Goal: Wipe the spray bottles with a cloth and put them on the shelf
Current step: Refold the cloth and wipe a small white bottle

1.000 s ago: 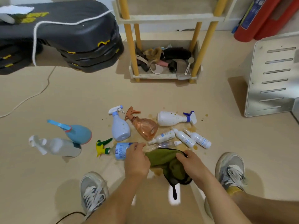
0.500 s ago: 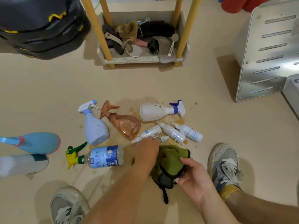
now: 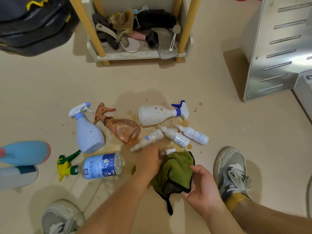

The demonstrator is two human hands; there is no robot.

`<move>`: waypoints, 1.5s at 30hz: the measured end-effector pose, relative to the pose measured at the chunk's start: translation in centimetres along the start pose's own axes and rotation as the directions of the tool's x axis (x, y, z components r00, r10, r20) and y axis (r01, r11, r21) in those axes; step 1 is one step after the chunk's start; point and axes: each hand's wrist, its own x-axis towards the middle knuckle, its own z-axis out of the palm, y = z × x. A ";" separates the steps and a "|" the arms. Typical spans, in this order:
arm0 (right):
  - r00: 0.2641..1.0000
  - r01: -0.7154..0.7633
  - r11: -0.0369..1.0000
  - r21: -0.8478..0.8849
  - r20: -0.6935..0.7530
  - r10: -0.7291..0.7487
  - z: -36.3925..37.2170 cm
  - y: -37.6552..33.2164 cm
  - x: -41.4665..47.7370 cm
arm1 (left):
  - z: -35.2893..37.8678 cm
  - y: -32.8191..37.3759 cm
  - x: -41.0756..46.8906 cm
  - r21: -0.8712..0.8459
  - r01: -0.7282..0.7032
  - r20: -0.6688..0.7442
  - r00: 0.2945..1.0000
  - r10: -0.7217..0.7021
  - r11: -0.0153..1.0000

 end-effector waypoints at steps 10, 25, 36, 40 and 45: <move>0.751 0.577 -0.031 -0.816 0.544 -0.374 7.7 -0.5 -6.3 | -11.3 0.8 -7.1 -0.947 0.108 0.060 0.985 -0.163 0.304; 0.462 0.886 0.030 -0.463 0.875 -0.148 15.5 -3.4 -20.6 | -24.5 3.7 -21.2 -0.829 -0.430 -0.508 0.846 -0.159 0.359; 0.389 0.868 0.217 -0.447 0.883 0.263 16.6 -7.2 -27.1 | -28.6 3.6 -23.5 -0.692 -0.444 -0.356 0.896 0.265 0.570; 0.388 0.904 0.100 -0.415 0.897 0.213 16.2 -7.7 -27.6 | -27.8 4.2 -24.1 -0.661 -0.449 -0.347 0.893 0.287 0.601; 0.452 0.892 0.015 -0.452 0.892 0.008 15.2 -8.1 -27.2 | -28.8 4.6 -24.9 -0.577 -0.458 -0.491 0.856 0.161 0.676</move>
